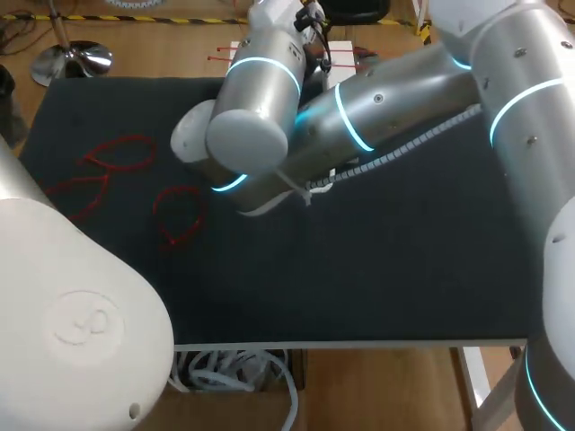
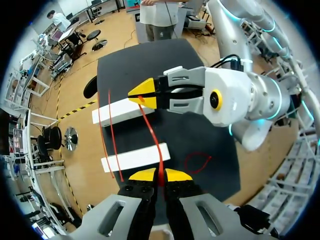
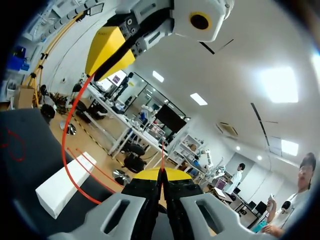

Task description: Grab the tape and strap the tape.

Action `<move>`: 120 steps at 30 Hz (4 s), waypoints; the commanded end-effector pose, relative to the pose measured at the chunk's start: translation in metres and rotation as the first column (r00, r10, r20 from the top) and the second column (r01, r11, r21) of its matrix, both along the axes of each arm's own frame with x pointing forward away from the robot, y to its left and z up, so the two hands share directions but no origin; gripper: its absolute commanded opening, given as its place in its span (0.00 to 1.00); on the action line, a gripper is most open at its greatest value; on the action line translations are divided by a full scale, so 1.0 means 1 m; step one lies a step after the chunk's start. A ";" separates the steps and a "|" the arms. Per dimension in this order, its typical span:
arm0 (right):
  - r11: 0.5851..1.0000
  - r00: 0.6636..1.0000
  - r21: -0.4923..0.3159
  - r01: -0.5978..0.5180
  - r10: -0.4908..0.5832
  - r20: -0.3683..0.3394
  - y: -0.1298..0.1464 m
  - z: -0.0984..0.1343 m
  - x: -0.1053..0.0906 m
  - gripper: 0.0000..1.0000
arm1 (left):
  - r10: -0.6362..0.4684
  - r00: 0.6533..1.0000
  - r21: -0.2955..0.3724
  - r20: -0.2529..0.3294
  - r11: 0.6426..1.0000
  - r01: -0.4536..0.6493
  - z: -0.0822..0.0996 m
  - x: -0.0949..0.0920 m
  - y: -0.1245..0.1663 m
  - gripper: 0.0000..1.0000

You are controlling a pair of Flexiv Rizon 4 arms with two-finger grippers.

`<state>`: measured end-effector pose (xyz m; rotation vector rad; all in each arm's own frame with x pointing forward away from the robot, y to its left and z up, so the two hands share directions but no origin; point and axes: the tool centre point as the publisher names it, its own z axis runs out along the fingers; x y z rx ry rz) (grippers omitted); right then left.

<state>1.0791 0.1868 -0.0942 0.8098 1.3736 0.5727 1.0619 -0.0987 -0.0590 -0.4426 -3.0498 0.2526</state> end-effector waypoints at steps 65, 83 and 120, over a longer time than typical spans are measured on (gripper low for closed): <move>0.988 0.988 0.046 0.148 -0.146 -0.051 0.034 0.022 -0.010 0.00 | 0.000 1.000 0.003 0.001 1.000 0.000 0.001 -0.001 0.000 0.00; 0.987 0.981 -0.033 0.157 -0.159 -0.112 0.042 0.025 -0.016 0.00 | 0.000 1.000 0.003 0.001 1.000 0.000 0.001 -0.001 0.000 0.00; 0.961 0.915 -0.016 0.276 -0.268 -0.302 0.032 0.027 -0.017 0.00 | 0.000 1.000 0.003 0.001 1.000 0.000 0.001 -0.001 0.000 0.00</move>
